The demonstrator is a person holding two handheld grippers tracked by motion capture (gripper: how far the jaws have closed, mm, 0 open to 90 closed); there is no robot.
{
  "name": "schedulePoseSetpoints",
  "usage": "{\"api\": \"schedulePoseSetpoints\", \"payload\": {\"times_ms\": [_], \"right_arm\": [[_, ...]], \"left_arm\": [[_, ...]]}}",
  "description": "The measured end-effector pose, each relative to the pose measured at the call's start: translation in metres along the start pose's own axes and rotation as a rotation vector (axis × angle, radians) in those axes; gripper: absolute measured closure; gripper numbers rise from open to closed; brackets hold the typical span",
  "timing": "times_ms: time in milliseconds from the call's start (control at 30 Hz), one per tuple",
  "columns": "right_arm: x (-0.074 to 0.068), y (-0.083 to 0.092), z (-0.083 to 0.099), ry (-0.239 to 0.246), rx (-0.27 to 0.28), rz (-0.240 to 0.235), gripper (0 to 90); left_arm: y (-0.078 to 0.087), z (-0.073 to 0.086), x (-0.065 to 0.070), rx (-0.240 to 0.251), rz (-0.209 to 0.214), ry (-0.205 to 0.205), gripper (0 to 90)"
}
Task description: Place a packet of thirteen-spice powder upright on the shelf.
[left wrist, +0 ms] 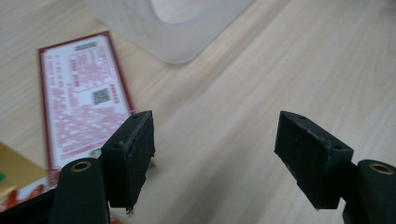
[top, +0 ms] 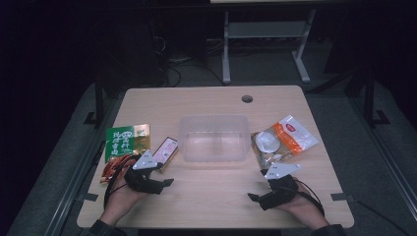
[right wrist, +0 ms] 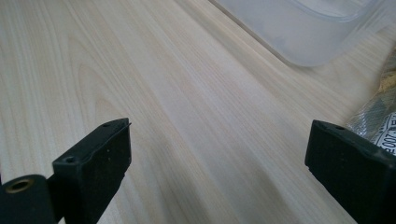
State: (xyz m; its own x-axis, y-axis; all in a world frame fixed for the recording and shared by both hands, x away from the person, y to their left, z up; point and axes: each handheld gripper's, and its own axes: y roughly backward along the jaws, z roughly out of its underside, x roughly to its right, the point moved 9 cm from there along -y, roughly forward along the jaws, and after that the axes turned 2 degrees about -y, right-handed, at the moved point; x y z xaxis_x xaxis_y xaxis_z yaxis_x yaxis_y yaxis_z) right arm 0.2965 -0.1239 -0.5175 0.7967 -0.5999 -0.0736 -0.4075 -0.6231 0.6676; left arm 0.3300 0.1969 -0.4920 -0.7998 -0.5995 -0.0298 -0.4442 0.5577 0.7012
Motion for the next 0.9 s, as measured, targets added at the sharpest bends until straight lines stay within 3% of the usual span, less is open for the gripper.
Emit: {"api": "schedulePoseSetpoints", "payload": {"times_ms": [100,233,400,433,567,900], "right_arm": [[0.0,0.0,0.0,-0.002,0.002,0.0,6.5],[0.0,-0.001,0.0,-0.004,-0.004,0.0,6.6],[0.0,-0.001,0.0,0.0,-0.003,0.0,6.7],[0.0,-0.001,0.0,0.0,-0.004,-0.001,6.7],[0.0,-0.001,0.001,0.0,-0.006,-0.002,6.7],[0.001,0.0,0.0,0.014,0.004,-0.001,10.3]], "left_arm": [[0.002,-0.003,-0.008,0.009,-0.004,0.023,27.8],[0.003,-0.007,-0.027,0.011,-0.059,0.042,27.6],[-0.002,-0.01,-0.041,0.025,-0.089,0.056,25.6],[-0.006,-0.008,-0.047,0.007,-0.106,0.056,25.3],[-0.011,-0.01,-0.052,0.0,-0.122,0.05,24.7],[-0.031,-0.01,-0.059,-0.031,-0.158,0.094,23.5]]}}
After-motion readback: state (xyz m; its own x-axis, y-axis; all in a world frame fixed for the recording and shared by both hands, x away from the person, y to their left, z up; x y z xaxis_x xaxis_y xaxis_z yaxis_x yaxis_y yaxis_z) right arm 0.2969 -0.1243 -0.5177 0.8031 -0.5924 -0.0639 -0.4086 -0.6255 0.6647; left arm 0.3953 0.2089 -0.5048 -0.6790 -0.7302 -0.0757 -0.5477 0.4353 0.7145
